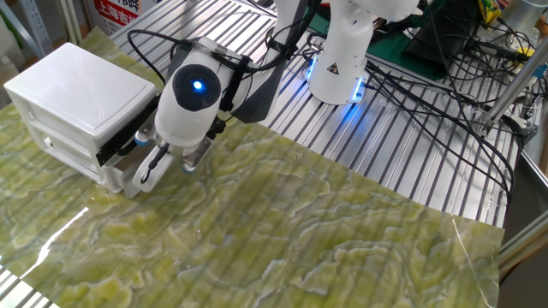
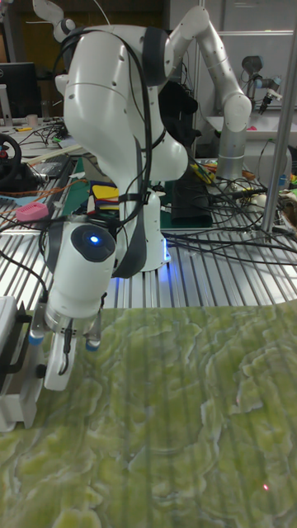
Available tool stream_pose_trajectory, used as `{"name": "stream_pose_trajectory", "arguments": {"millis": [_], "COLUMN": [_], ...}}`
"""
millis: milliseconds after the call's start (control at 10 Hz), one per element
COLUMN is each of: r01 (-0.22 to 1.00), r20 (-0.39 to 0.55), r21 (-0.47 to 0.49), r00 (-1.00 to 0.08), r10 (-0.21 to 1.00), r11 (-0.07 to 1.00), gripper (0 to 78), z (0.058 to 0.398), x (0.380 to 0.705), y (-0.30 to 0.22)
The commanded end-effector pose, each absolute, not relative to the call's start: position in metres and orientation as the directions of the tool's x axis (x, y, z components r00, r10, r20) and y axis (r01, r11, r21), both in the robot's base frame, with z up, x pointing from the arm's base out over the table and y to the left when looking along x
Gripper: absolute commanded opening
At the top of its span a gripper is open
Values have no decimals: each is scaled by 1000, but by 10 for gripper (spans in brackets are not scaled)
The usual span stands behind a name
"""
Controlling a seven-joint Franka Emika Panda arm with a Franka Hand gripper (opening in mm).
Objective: Grasp the handle and close the drawer
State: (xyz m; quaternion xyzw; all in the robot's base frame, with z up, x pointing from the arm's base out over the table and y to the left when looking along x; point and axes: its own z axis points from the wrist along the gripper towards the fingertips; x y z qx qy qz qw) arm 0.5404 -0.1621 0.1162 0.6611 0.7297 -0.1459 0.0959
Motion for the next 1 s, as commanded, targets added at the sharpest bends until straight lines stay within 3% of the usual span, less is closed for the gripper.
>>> {"name": "stream_pose_trajectory", "arguments": {"millis": [100,600,800,1000], "r01": [987,987,988,988], "r20": [-236,-261,-369,-382], "r21": [-97,-101,-117,-118], "r00": [-148,-147,-138,-138], "r10": [960,954,919,914], "r11": [129,125,101,100], "gripper": [11,11,11,11], "z": [114,114,114,114], "x": [539,539,539,539], "y": [-161,-161,-161,-161]}}
